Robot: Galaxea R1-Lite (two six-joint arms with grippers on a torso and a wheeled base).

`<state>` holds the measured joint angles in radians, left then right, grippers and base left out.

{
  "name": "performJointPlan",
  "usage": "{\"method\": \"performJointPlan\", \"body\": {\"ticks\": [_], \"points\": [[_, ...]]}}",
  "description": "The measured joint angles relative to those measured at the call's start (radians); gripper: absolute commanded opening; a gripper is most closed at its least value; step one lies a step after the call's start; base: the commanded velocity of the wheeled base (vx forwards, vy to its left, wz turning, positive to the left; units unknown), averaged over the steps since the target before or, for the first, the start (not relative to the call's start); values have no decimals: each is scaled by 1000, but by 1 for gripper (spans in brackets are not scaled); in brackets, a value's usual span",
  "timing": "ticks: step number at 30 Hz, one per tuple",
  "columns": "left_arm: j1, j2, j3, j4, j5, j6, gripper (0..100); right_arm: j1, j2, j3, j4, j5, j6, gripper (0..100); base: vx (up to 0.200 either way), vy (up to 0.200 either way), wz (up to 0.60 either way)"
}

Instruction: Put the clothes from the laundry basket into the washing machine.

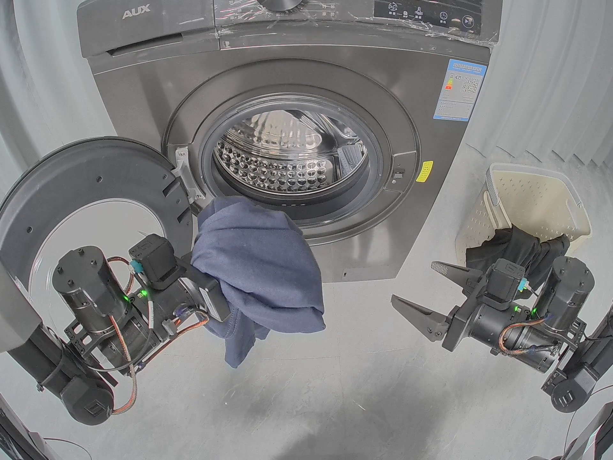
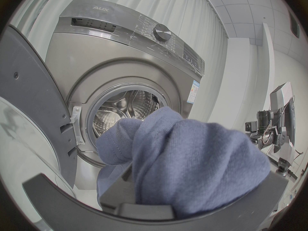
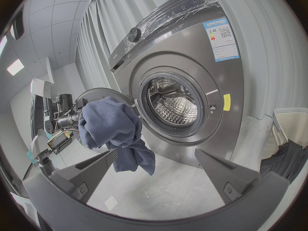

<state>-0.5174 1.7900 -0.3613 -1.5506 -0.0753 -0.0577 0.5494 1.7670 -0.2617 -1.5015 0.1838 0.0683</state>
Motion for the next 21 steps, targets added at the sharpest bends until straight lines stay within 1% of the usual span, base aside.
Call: {"method": "performJointPlan", "body": {"ticks": [1, 5, 9, 21], "points": [[0, -1, 1, 0, -1, -3, 0, 0, 0, 0, 0, -1, 0, 100, 0, 0, 0], [5, -3, 1, 0, -8, -2, 0, 2, 0, 0, 0, -3, 0, 100, 200, 0, 0], [5, 4, -3, 0, -9, 3, 0, 5, 1, 0, 0, -3, 0, 100, 200, 0, 0], [2, 29, -9, 0, -10, 5, 0, 11, 0, 0, 0, -3, 1, 100, 200, 0, 0]]}}
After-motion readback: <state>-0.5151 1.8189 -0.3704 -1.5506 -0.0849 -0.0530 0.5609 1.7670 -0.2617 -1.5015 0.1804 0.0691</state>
